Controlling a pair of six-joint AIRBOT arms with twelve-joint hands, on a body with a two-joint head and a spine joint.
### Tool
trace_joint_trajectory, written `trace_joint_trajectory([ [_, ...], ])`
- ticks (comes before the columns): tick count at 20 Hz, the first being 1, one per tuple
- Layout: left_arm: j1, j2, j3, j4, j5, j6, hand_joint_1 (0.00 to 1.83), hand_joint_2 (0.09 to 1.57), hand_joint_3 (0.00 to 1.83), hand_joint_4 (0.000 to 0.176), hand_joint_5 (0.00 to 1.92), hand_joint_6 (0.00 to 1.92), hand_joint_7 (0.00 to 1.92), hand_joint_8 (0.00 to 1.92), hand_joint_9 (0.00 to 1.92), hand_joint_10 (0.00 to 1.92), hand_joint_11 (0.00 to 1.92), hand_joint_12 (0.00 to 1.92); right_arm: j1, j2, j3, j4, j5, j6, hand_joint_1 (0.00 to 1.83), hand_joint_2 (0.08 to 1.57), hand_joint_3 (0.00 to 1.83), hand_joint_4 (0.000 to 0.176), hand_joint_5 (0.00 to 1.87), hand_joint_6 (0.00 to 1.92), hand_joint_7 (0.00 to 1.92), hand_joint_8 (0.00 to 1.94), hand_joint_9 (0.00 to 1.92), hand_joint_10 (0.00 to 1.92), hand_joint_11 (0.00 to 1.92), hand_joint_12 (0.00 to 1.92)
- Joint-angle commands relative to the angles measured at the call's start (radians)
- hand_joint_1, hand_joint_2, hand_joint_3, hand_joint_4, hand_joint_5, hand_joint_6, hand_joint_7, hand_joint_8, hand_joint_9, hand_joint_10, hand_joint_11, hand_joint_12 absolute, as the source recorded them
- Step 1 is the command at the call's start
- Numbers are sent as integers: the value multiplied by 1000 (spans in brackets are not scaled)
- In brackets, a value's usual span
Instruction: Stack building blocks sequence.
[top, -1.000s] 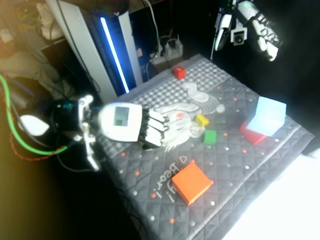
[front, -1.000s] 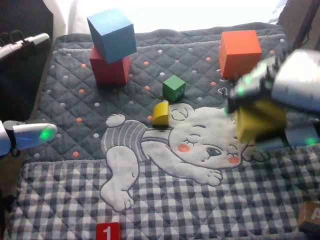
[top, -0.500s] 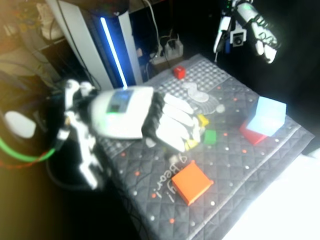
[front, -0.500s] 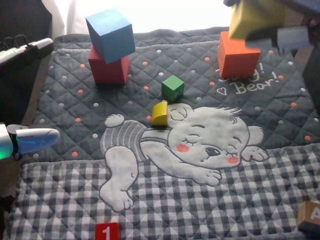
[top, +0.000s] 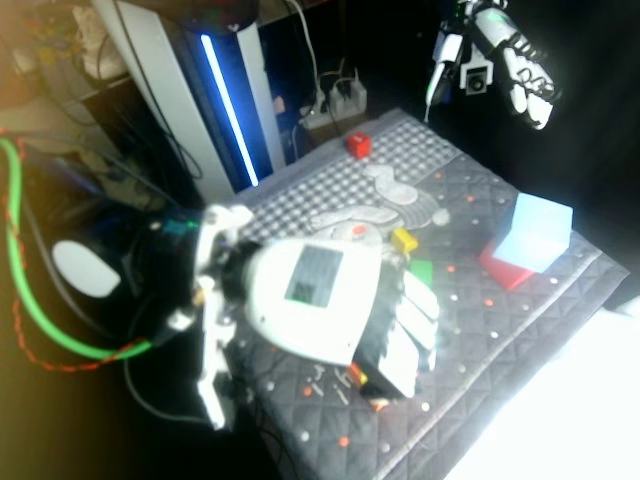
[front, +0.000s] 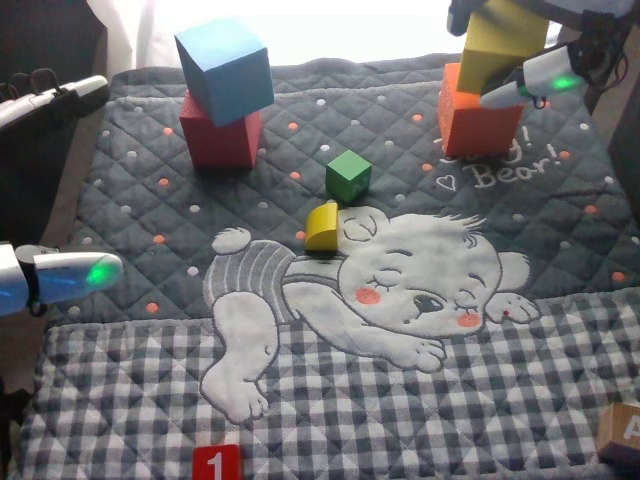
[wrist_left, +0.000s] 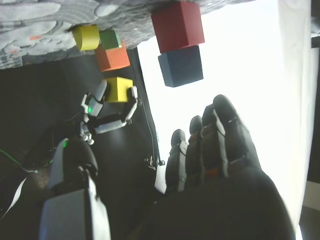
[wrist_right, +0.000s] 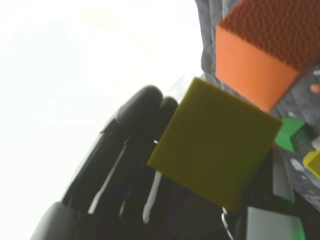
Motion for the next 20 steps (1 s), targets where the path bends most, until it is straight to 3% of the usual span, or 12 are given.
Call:
trace_joint_trajectory([
  [1,-7,-3,5,-6,-125,-7,730,958,0,88,169,1,151,0,149,2,0,682,15,4,7,24,98,-4,1399,1036,3,0,1124,707,1182,650,1034,1029,896,1293],
  [3,-8,-7,6,-5,-123,-7,771,967,1,76,173,2,149,0,149,1,0,638,15,-1,11,24,95,-4,1498,1056,1,0,1043,854,1119,715,1038,918,830,1420],
  [4,-10,-10,9,-5,-122,-7,760,970,2,68,176,3,155,2,155,4,0,639,15,-2,10,24,95,-4,1412,1065,0,0,1046,878,1124,694,978,1093,821,1293],
  [6,-13,-12,11,-4,-122,-8,674,963,0,83,225,5,174,2,167,4,0,881,15,-4,7,21,95,-4,1387,1077,2,0,1029,935,1094,771,933,1133,808,1213],
  [7,-15,-12,12,-2,-122,-8,685,967,0,61,246,5,177,1,167,2,0,919,15,-5,6,20,95,-4,1386,1080,1,0,1021,944,1079,806,936,1125,826,1206],
  [9,-18,-12,13,0,-122,-8,697,961,0,42,237,0,182,2,158,1,0,903,15,-9,7,20,95,-4,1388,1077,0,0,1023,911,1091,800,946,1129,838,1210],
  [12,-22,-12,14,3,-123,-10,699,951,0,56,221,5,166,2,145,2,0,801,15,-21,16,20,94,-4,1392,1069,0,0,1029,868,1096,811,990,1080,888,1172],
  [13,-22,-12,13,4,-124,-11,700,949,0,64,223,7,161,0,145,2,0,787,15,-29,23,20,89,-4,1481,1063,2,0,1034,819,1085,819,1016,986,831,1379],
  [14,-22,-12,13,5,-125,-12,675,951,0,75,219,5,146,0,146,2,0,786,15,-33,27,20,85,-4,1500,1063,2,0,1029,799,1084,821,1029,973,821,1425],
  [15,-22,-12,14,5,-126,-13,670,954,1,75,219,4,141,0,146,2,0,783,14,-38,31,20,81,-4,1416,1063,1,0,1030,814,1100,816,1016,1057,885,1267],
  [17,-22,-12,14,7,-131,-15,641,954,1,79,215,1,136,0,138,0,0,782,13,-49,43,18,71,-4,1500,1056,0,0,1023,813,1113,732,1066,899,844,1431],
  [20,-22,-12,14,9,-135,-18,646,953,0,81,231,7,142,3,132,0,0,781,8,-53,54,18,55,-4,1498,1078,0,0,985,937,1063,802,1013,930,774,1468],
])
